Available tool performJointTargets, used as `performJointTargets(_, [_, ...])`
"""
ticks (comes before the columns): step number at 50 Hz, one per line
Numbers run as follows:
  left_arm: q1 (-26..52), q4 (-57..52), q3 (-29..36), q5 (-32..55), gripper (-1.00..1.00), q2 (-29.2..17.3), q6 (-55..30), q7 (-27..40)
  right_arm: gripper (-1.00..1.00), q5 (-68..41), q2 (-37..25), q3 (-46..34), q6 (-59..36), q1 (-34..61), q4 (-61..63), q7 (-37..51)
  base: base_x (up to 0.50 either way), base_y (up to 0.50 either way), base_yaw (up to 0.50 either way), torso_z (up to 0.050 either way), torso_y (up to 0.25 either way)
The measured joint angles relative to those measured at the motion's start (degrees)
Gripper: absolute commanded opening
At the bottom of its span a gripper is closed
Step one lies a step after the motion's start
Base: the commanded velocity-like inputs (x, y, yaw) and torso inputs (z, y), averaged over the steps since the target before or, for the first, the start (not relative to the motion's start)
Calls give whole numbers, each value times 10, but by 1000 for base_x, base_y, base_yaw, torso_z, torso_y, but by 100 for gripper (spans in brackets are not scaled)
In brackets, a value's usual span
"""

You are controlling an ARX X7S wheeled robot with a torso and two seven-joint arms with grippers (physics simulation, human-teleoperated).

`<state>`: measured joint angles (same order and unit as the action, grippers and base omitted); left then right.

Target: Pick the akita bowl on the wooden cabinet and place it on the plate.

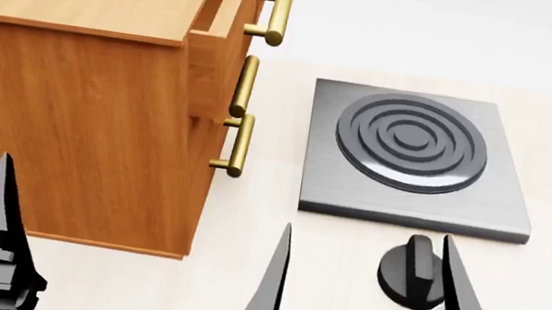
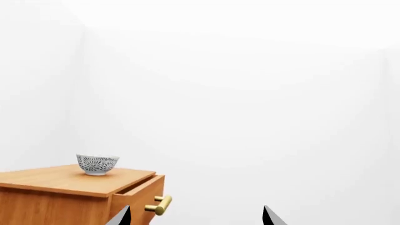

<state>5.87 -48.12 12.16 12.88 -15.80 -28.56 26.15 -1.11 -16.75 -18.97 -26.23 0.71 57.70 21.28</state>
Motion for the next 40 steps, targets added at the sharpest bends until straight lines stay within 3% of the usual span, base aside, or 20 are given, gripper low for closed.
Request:
performJointTargets(15, [119, -65, -48, 70, 100, 11, -173, 14, 100, -6, -6, -1, 6, -2, 2, 3, 80, 0, 0, 0, 0])
performJointTargets(40, [440, -101, -123, 320, 100, 24, -496, 113, 100, -11, -16, -8, 6, 0, 7, 10, 80, 0, 0, 0, 0])
